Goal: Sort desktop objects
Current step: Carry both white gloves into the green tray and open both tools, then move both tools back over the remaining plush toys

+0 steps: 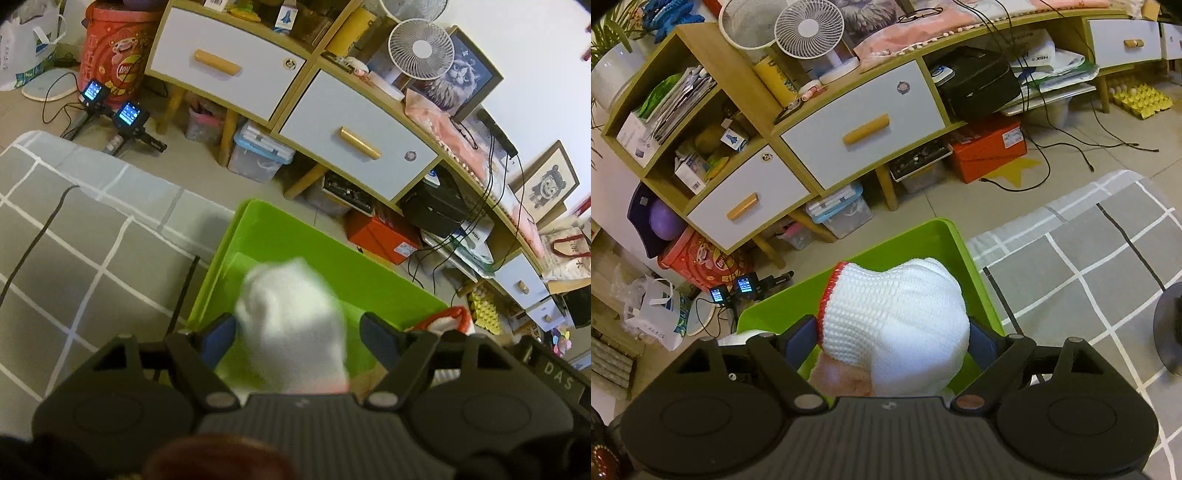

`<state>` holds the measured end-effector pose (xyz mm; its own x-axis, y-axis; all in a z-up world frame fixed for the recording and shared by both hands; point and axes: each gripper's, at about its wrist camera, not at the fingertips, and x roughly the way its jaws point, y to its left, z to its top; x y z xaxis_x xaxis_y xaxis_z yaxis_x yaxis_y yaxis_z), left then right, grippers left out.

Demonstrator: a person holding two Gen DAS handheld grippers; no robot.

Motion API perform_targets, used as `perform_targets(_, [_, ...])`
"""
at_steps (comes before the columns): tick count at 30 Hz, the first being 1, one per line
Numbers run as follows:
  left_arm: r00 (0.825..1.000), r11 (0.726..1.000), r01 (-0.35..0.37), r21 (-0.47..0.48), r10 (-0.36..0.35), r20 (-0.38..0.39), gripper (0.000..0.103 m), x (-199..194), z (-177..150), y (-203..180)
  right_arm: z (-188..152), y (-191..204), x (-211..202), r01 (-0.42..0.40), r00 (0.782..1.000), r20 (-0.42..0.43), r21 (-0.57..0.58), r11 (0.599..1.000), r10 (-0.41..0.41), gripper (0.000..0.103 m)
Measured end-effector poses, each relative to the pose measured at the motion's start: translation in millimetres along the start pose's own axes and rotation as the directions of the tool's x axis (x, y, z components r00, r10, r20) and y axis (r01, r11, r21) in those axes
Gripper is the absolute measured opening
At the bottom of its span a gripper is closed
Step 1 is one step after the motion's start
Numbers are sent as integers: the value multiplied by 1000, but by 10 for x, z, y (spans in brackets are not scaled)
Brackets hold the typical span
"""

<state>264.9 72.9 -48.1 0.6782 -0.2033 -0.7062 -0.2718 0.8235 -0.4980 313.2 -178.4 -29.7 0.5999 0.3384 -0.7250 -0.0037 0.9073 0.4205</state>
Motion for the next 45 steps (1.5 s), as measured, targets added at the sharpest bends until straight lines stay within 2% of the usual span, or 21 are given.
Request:
perform_targets(12, [1000, 1000, 4, 21, -3, -12, 84, -24, -12, -79, 41, 42, -155, -42, 998, 41, 20, 999, 41, 93])
perform_targets(26, [997, 998, -38, 43, 41, -61, 88, -118, -70, -104, 24, 74, -324, 2, 1000, 9, -9, 1000, -2, 93])
perform_targets(33, [996, 996, -37, 79, 43, -79, 91, -330, -79, -188, -57, 174, -460, 18, 999, -36, -63, 998, -20, 93])
perform_targets(40, [994, 986, -65, 154, 79, -82, 96, -640, -89, -216, -155, 138, -635, -17, 992, -123, -91, 996, 5, 93])
perform_targets(45, [990, 984, -66, 166, 85, -113, 99, -757, -157, -171, -253, 53, -735, 9, 984, -173, -115, 993, -29, 93])
